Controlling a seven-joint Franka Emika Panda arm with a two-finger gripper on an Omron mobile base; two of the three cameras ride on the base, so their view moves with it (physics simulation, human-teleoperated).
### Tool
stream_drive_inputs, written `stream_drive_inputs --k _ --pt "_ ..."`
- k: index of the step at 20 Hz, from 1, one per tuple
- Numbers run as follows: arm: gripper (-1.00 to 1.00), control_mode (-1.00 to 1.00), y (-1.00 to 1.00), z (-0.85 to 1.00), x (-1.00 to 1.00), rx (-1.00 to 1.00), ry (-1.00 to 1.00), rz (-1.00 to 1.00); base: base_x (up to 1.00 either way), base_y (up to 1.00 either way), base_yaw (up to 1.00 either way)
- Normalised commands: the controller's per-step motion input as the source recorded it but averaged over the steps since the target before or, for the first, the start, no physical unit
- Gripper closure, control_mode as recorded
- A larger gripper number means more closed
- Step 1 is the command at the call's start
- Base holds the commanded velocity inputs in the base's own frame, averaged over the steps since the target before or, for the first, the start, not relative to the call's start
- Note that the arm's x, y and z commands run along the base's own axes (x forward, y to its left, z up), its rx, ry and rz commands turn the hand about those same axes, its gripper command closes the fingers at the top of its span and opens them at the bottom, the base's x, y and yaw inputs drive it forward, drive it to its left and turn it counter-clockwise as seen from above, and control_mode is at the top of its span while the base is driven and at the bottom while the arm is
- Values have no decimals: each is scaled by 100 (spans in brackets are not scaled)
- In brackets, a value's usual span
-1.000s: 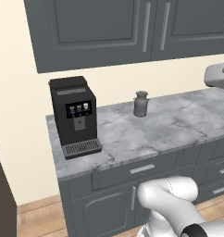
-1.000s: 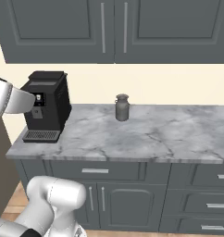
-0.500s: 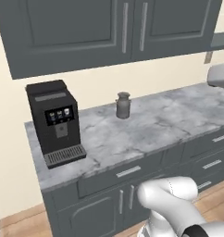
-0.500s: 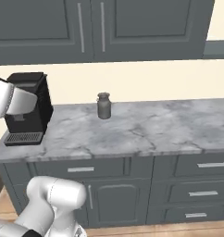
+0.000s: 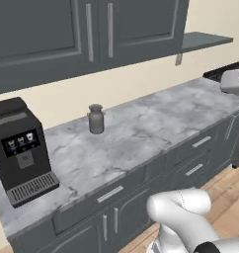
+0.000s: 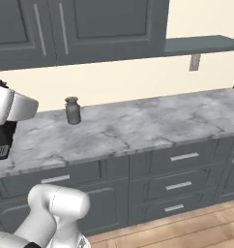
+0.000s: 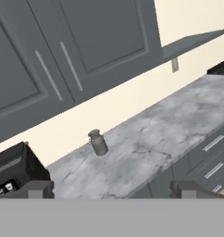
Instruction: Close all open cabinet doors.
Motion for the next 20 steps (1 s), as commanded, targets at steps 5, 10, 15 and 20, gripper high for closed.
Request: stream_drive_inputs --k 5,10,15,20 --pt "-100 100 0 0 0 0 0 0 9 -44 -31" --pt "-100 100 0 0 0 0 0 0 7 -21 -48" --pt "-100 100 0 0 0 0 0 0 0 0 -69" --pt "-100 100 0 0 0 0 0 0 0 0 -53"
